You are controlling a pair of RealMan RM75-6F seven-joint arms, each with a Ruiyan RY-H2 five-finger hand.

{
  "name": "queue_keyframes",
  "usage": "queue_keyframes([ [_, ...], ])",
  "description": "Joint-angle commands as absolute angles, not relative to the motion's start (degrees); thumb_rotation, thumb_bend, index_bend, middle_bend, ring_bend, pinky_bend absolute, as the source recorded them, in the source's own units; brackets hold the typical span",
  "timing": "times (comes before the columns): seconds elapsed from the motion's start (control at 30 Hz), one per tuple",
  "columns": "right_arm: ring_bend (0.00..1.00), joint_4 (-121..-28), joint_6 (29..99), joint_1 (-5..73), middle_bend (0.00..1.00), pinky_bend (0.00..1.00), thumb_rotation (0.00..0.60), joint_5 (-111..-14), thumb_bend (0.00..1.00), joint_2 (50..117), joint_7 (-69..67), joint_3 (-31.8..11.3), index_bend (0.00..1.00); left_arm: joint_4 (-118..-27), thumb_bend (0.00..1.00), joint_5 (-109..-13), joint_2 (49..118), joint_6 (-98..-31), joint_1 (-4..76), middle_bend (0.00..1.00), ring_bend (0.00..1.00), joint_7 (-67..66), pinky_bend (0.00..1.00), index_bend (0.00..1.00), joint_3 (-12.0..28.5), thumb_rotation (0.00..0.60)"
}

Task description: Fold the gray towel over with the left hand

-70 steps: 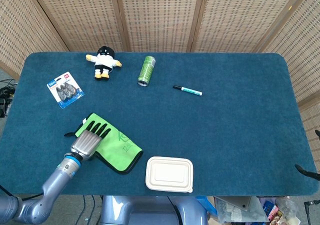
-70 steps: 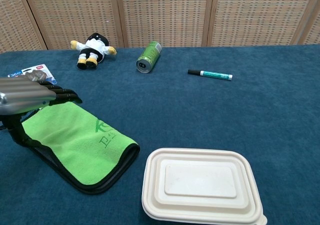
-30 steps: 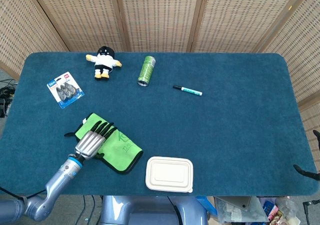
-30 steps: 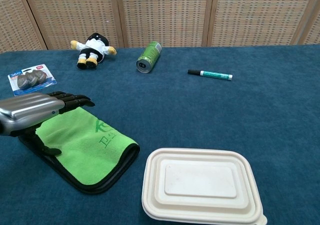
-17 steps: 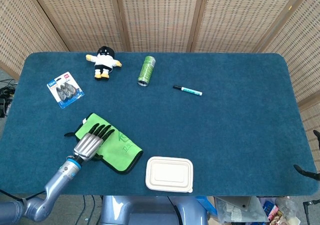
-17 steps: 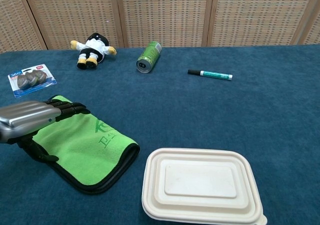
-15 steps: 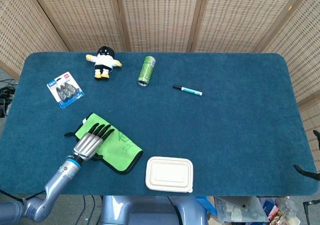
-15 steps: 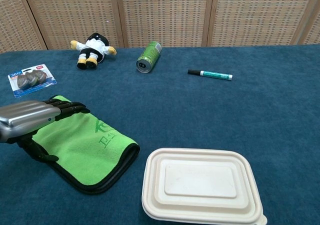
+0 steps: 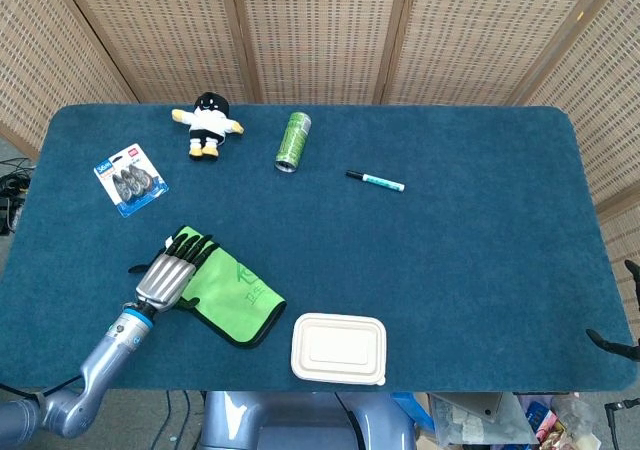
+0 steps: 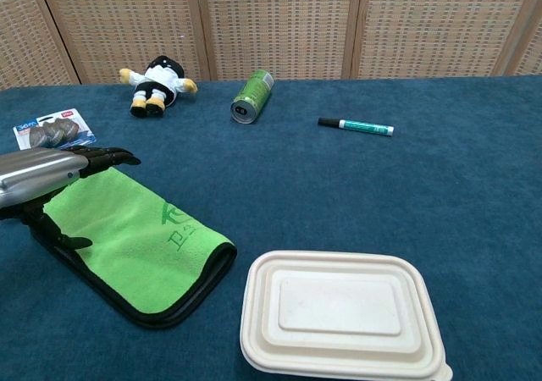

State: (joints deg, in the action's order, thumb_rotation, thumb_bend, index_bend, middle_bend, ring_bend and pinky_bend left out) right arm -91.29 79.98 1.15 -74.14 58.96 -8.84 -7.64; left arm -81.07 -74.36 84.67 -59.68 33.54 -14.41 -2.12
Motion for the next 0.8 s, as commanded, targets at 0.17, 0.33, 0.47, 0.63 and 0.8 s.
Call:
queue_keyframes([
  [0.17,0.00,-91.28,80.02,1.09,0.00,0.00,0.600,-74.01,0.00,58.93,-8.93,-7.68,0.00,-80.06,0.24,-72.70,85.25,-57.61,33.14,0.00,0.00,-15.88,0.00,0.00,-2.34,0.600],
  [0.33,0.00,-91.31,79.98,1.11,0.00,0.00,0.600,-74.09,0.00,58.89,-9.06,-7.66,0.00,-79.98,0.24,-71.29,85.21,-56.52,32.79,0.00,0.00,-17.04,0.00,0.00,-2.24,0.600],
  [0.47,0.00,-91.44,80.11,1.07,0.00,0.00,0.600,-74.23,0.00,58.83,-9.12,-7.63,0.00,-80.18,0.24,-70.14,85.08,-55.61,32.50,0.00,0.00,-17.70,0.00,0.00,-2.09,0.600],
  [0.63,0.00,-91.62,80.41,0.96,0.00,0.00,0.600,-74.47,0.00,58.73,-9.17,-7.59,0.00,-81.55,0.24,-72.71,83.61,-58.50,31.48,0.00,0.00,-14.92,0.00,0.00,-1.24,0.600],
  [0.8,0.00,-91.86,80.79,0.82,0.00,0.00,0.600,-74.82,0.00,58.54,-9.47,-7.57,0.00,-83.47,0.24,-73.73,81.29,-60.16,30.39,0.00,0.00,-13.37,0.00,0.00,-0.87,0.600],
])
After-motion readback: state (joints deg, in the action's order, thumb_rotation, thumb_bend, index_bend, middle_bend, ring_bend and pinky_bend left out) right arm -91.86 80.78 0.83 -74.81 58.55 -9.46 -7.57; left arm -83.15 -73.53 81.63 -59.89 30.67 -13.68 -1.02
